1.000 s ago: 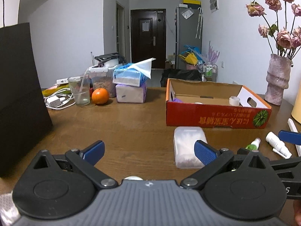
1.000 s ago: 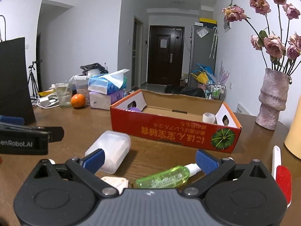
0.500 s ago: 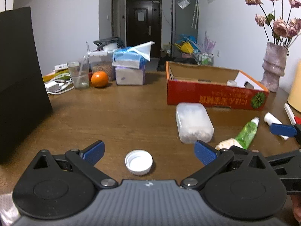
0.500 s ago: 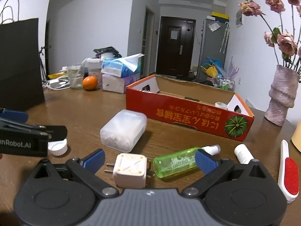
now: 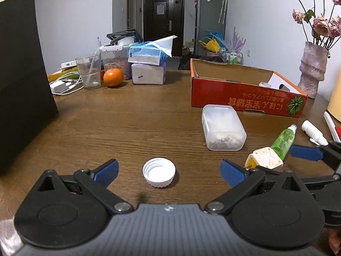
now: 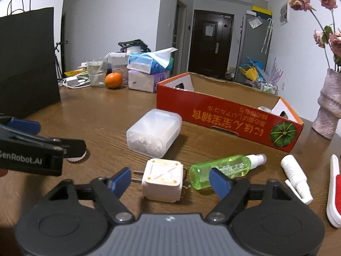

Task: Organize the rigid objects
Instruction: 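Grasp the white plug adapter with the right gripper while the left approaches a white cap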

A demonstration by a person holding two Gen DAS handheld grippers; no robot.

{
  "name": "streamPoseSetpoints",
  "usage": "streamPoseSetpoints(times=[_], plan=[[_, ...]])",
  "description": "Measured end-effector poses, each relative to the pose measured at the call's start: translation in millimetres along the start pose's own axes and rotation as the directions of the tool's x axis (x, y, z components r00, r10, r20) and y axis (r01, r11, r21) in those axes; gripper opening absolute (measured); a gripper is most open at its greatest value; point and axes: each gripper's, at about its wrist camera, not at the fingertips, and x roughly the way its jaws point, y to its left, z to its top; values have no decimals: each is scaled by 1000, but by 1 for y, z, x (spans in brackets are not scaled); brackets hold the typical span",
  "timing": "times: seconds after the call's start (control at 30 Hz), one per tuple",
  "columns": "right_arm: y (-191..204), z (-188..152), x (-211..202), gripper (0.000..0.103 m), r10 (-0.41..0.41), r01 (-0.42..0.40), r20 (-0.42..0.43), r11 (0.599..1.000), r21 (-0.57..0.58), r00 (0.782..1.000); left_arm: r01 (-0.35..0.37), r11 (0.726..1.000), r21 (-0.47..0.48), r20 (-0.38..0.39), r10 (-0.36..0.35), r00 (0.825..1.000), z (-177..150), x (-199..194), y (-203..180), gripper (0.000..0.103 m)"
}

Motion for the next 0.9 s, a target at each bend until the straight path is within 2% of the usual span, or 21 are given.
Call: streamPoseSetpoints(times=[0.1, 0.23, 0.47, 0.73, 0.8, 0.9], plan=[[3, -1, 5, 62, 18, -18, -13, 1000, -7, 1000, -3, 1000, -8, -10, 3, 1000, 0, 3, 2, 103], [5, -1, 13, 59, 28, -28, -32, 1000, -14, 999, -4, 1000, -13, -23, 4, 1000, -1, 6, 3, 103], [9, 1, 32, 58, 33, -34, -73, 999, -14, 997, -11, 1000, -19, -45, 10, 999, -2, 11, 4, 103], [10, 5, 43, 59, 46, -46, -66, 999, -4, 997, -33, 999, -39, -73, 30, 997, -3, 20, 8, 103], [8, 6, 45, 46, 54, -53, -64, 999, 11, 997, -41, 998, -46, -84, 37, 996, -3, 22, 10, 103], [4, 6, 44, 46, 74, -72, -58, 997, 37, 996, -48, 998, -51, -94, 43, 995, -3, 25, 11, 103]])
